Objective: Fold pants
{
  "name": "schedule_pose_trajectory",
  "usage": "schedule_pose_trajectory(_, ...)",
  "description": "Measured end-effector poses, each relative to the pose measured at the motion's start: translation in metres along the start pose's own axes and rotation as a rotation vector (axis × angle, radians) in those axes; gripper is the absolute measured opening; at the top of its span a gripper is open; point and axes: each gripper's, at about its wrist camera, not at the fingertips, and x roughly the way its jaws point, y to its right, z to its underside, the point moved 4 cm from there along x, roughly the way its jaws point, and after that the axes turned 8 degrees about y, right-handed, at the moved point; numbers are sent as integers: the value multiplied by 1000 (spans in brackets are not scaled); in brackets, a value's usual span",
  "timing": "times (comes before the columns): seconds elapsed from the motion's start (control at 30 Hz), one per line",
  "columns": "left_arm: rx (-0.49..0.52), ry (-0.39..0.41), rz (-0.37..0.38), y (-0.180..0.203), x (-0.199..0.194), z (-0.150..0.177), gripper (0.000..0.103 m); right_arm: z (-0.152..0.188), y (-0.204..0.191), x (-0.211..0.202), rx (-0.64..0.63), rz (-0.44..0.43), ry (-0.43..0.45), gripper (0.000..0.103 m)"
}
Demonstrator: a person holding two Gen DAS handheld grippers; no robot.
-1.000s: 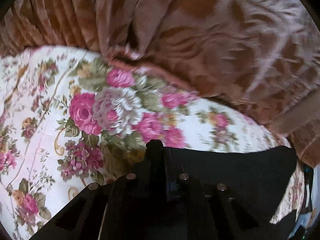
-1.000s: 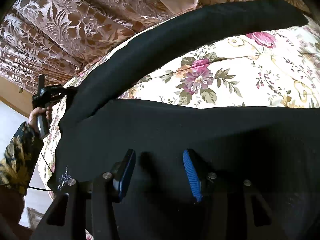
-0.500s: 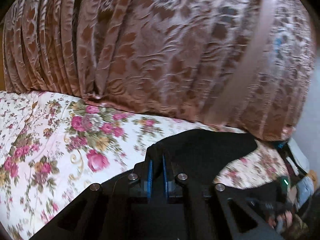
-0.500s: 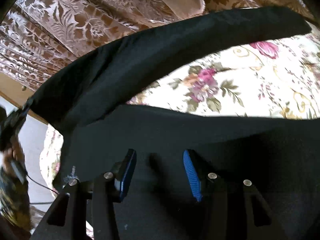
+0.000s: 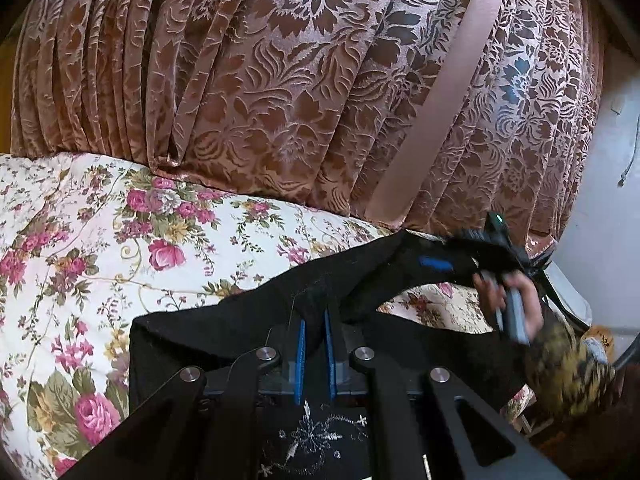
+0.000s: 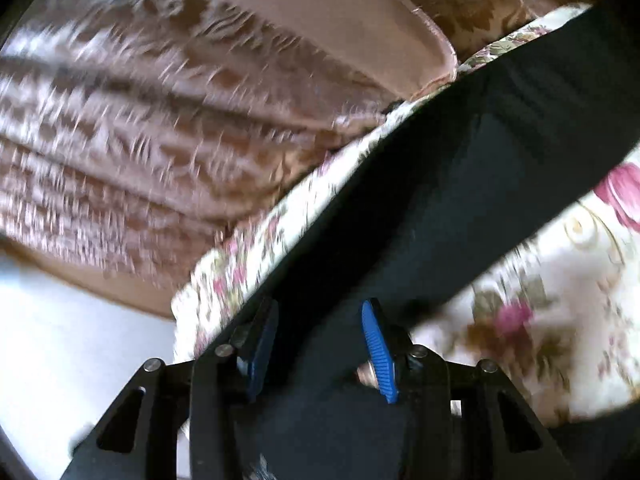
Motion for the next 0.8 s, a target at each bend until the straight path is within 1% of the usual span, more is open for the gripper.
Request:
schedule_pose_trajectory(0.07, 10, -2, 4, 1, -1, 3, 7, -17, 2, 12, 29, 30, 12, 45)
schedule_pose_trajectory(0.2, 18, -14, 14, 1, -2, 9, 7, -40, 11, 34, 67, 88, 15, 45)
schedule_pose_trajectory(0.23, 18, -17, 16, 0, -2, 10, 7, -45, 14, 40, 73, 103, 8, 43)
schedule_pose_trajectory(0.27, 15, -18, 17, -1, -2, 10, 7, -49, 17, 47, 73, 139, -2, 35)
schedule_pose_trajectory(0.3, 14, -19, 17, -1, -2, 10, 7, -51, 20, 52, 66, 168, -14, 24)
schedule_pose_trajectory(0.37, 8, -21, 11, -5, 0, 8, 8, -53, 24, 60, 37, 213, -34, 12)
schedule_pose_trajectory(0.4, 8, -20, 2, -8, 2, 5, 8, -52, 27, 58, 22, 238, -37, 10)
schedule_pose_trajectory(0.47, 10, -2, -37, -16, 6, -7, 8, -49, 25, 50, -4, 220, -25, 8)
schedule_pose_trajectory(0.53, 2, 32, -87, -30, 10, -30, 7, -49, 19, 35, -35, 191, -6, 8)
schedule_pose_trajectory(0.67, 2, 104, -170, -52, 17, -73, 7, -45, -5, -3, -98, 96, 44, 8)
schedule_pose_trajectory(0.73, 7, 119, -195, -59, 19, -85, 7, -38, -17, -29, -136, 41, 72, 8)
schedule_pose_trajectory(0.8, 7, 126, -211, -64, 18, -88, 8, -23, -29, -57, -182, -10, 96, 8)
